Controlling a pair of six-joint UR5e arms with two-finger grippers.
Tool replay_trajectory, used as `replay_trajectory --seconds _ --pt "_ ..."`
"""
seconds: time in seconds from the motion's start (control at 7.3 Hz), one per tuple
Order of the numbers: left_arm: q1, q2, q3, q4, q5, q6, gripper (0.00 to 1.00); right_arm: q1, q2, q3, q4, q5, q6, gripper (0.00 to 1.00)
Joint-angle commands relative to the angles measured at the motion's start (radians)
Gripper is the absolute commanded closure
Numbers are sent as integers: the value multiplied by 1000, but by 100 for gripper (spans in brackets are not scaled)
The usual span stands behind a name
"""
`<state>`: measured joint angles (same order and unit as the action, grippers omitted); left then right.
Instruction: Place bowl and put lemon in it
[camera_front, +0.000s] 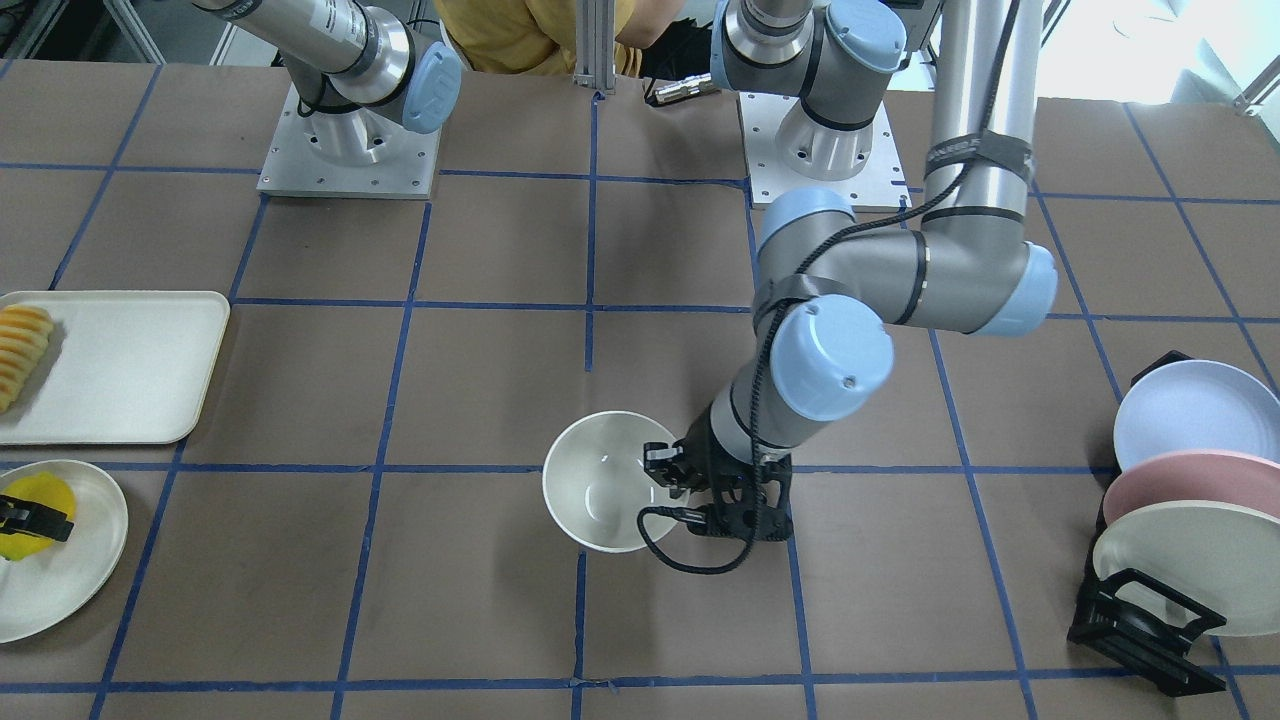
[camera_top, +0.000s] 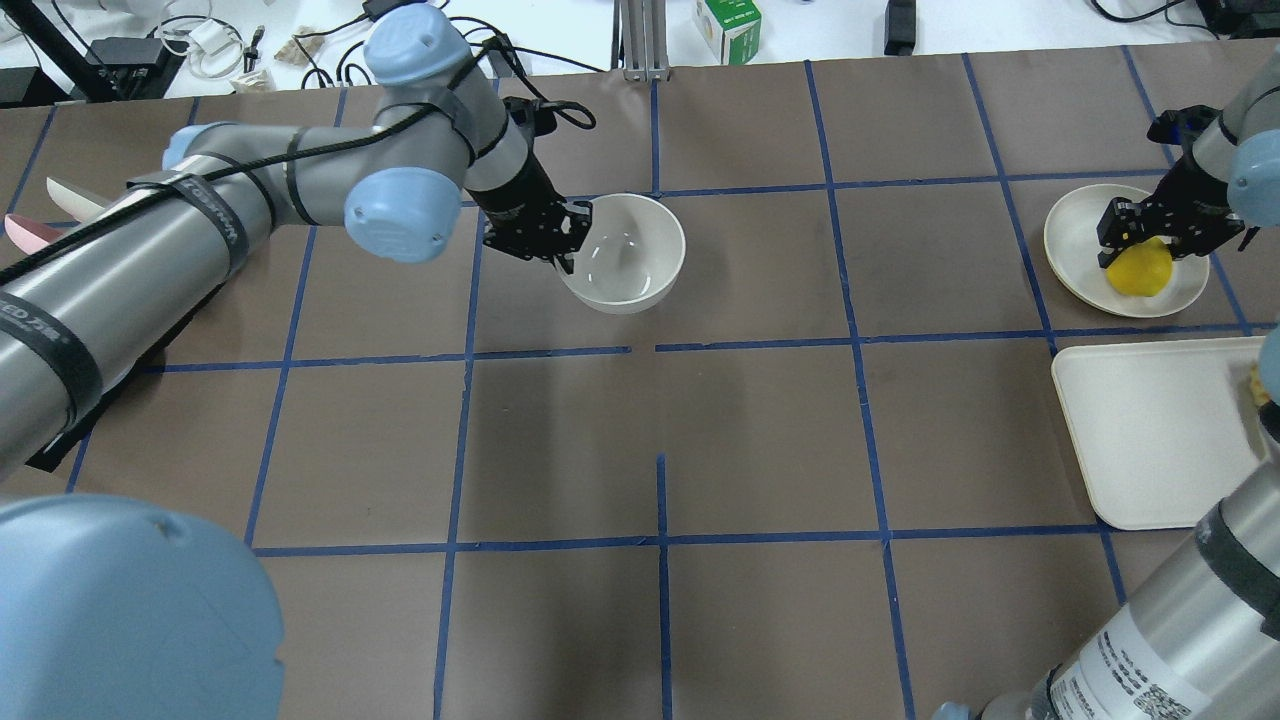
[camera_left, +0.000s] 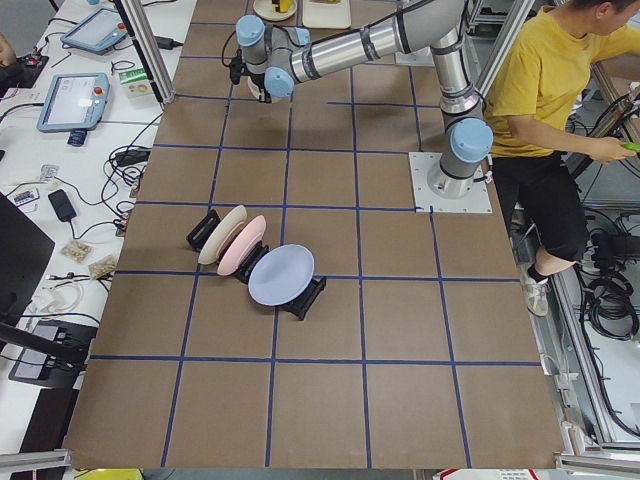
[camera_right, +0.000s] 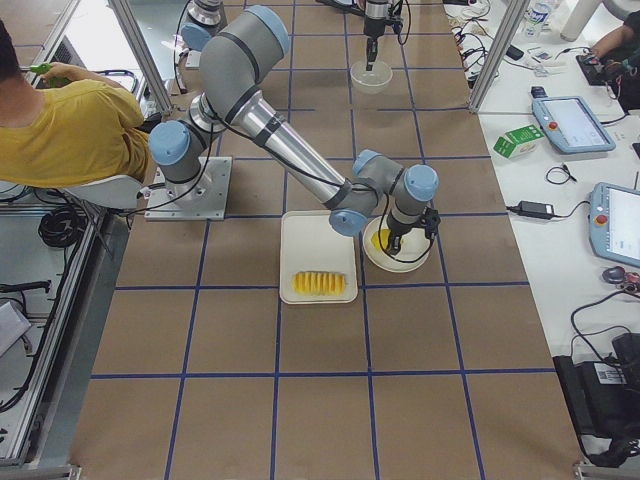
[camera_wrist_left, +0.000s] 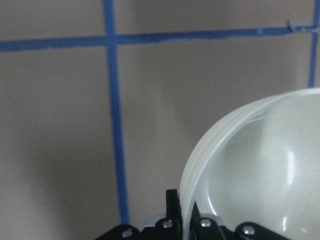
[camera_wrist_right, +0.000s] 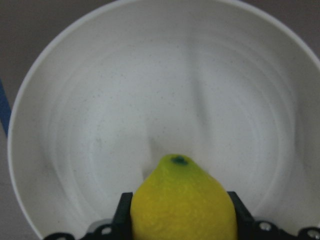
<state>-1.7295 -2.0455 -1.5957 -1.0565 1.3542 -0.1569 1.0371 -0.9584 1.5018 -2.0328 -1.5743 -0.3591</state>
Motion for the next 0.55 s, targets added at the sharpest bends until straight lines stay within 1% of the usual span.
replay_trajectory --seconds 0.0,0.14,0.27,0.41 --pt "-44 14 -75 91 43 -58 100 4 -70 -11 127 0 3 100" --pt "-45 14 -76 95 43 -64 100 20 -132 -11 176 8 5 100" --pt "-45 18 -89 92 43 -64 100 65 -185 -11 227 11 14 100" --pt "-48 11 -107 98 42 -66 100 145 -235 -12 262 1 87 100"
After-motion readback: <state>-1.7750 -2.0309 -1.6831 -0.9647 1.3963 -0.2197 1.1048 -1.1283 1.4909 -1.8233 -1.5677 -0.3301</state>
